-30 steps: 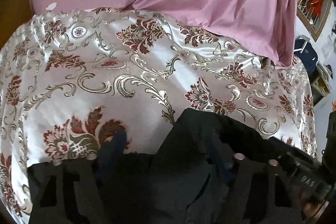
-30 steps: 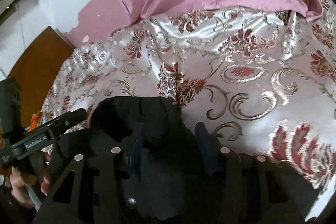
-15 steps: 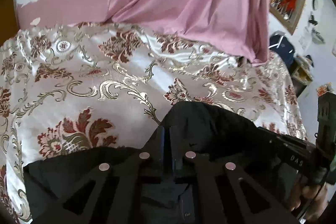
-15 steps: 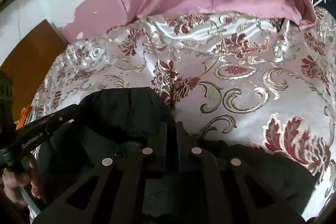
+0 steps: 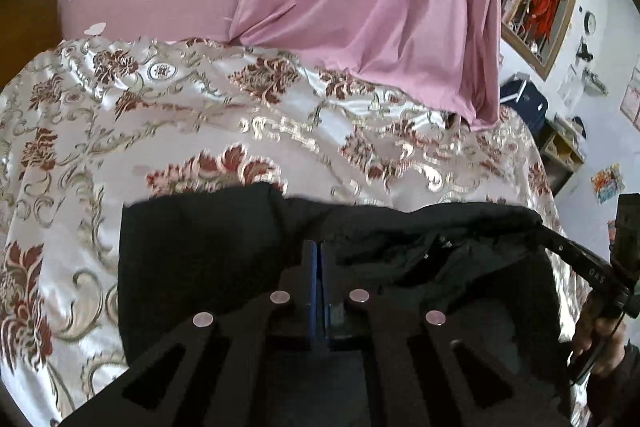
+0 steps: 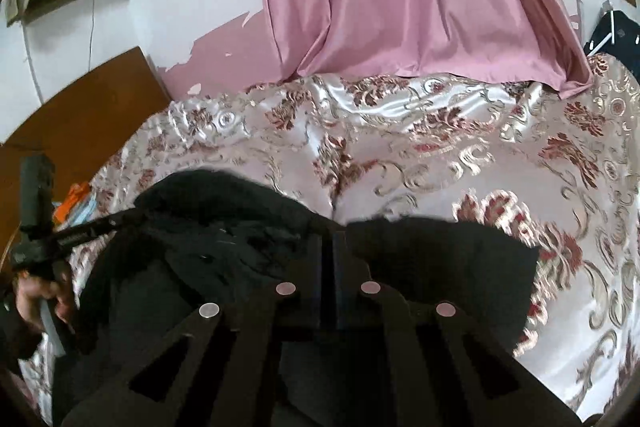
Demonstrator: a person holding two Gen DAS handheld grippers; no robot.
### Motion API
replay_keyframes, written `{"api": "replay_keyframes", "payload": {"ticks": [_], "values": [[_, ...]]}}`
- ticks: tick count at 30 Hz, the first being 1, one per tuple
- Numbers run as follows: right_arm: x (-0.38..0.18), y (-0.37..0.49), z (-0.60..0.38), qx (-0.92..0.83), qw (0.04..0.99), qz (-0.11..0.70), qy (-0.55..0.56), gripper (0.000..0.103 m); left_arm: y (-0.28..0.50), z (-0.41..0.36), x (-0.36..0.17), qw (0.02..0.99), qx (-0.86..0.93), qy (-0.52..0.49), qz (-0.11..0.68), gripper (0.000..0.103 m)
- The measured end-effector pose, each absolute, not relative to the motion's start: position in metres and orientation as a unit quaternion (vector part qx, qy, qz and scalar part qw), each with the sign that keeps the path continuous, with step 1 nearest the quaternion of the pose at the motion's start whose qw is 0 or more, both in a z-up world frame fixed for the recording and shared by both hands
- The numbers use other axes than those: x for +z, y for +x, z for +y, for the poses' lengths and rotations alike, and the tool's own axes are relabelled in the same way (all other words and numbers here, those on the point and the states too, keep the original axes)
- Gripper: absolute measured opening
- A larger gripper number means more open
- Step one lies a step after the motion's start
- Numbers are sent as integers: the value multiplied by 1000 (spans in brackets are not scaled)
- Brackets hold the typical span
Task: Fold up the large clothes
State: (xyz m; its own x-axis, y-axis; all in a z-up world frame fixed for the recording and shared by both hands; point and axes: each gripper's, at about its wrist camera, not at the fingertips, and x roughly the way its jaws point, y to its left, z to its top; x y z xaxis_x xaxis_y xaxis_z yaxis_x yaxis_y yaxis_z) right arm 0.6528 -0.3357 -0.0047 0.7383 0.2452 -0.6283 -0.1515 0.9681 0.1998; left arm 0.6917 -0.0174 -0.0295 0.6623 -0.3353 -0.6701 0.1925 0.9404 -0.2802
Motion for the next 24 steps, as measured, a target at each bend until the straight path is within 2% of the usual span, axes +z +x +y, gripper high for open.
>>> {"api": "replay_keyframes", "payload": {"ticks": [12, 19, 24], "values": [[-71, 646, -356, 79, 903, 418, 64, 0, 671, -42, -85, 897, -145, -25, 417, 1], [-56, 641, -367, 102, 911, 384, 114, 0, 669, -34, -83, 898, -160, -53, 407, 1], [-28, 643, -387, 87, 925, 334, 161, 1, 655, -16, -56, 914, -155, -92, 364, 1]]}}
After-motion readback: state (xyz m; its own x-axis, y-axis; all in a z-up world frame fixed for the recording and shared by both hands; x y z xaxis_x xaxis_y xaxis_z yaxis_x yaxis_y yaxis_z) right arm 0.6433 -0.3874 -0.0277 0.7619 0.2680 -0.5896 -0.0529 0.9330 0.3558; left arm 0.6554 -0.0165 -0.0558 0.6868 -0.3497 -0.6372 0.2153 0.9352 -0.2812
